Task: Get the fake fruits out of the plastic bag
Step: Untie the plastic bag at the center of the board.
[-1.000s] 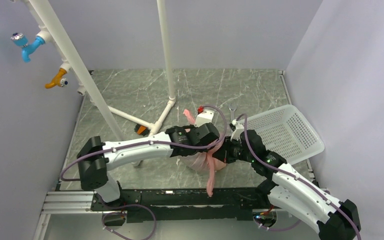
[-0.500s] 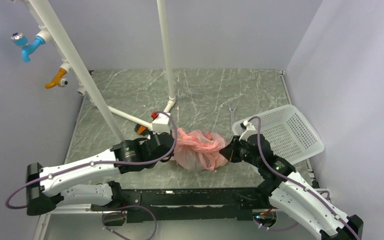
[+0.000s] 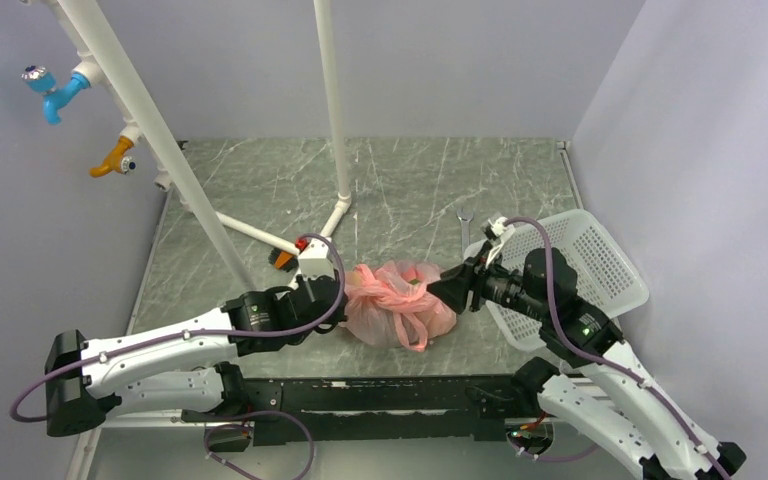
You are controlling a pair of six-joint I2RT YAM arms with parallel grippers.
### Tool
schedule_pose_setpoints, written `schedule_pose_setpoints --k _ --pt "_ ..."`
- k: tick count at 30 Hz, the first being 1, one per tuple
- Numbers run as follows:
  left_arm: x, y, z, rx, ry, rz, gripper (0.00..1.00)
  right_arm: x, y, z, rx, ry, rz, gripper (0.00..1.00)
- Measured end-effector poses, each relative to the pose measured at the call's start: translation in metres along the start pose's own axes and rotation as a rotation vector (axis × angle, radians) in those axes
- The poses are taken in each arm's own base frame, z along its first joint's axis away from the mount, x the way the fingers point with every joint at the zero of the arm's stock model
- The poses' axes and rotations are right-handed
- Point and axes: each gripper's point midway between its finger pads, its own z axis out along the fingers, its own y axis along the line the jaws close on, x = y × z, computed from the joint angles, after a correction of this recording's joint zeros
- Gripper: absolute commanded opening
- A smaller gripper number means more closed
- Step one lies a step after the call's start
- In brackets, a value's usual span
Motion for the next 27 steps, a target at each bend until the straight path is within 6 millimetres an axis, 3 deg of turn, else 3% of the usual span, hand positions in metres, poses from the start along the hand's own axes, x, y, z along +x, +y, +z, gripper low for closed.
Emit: schedule_pose_setpoints --k 2,4,7,12,19,27 --pt "-0.001 -0.003 0.000 0.004 0.001 -0.010 0.00 -0.012 0.012 0.002 -0.047 0.008 -0.045 0.53" --pt "-0.002 -0.004 -0.001 0.009 0.000 -0.021 0.00 -0.010 0.018 0.012 -0.075 0.058 -0.069 0.54" --pt "-0.003 -0.008 -0.001 0.026 -0.002 -0.041 0.00 0.013 0.028 0.032 -0.095 0.166 -0.106 0.57" --pt "-0.004 -0.009 -0.005 0.046 -0.006 -0.072 0.00 0.048 0.044 0.043 -0.101 0.276 -0.196 0.58" --pt "-0.006 -0.010 -0.008 0.058 -0.008 -0.084 0.00 0.058 0.012 0.063 0.159 0.267 -0.290 0.59" --pt "-0.006 -0.008 -0.011 0.070 -0.016 -0.106 0.00 0.067 0.017 0.066 0.211 0.264 -0.428 0.61"
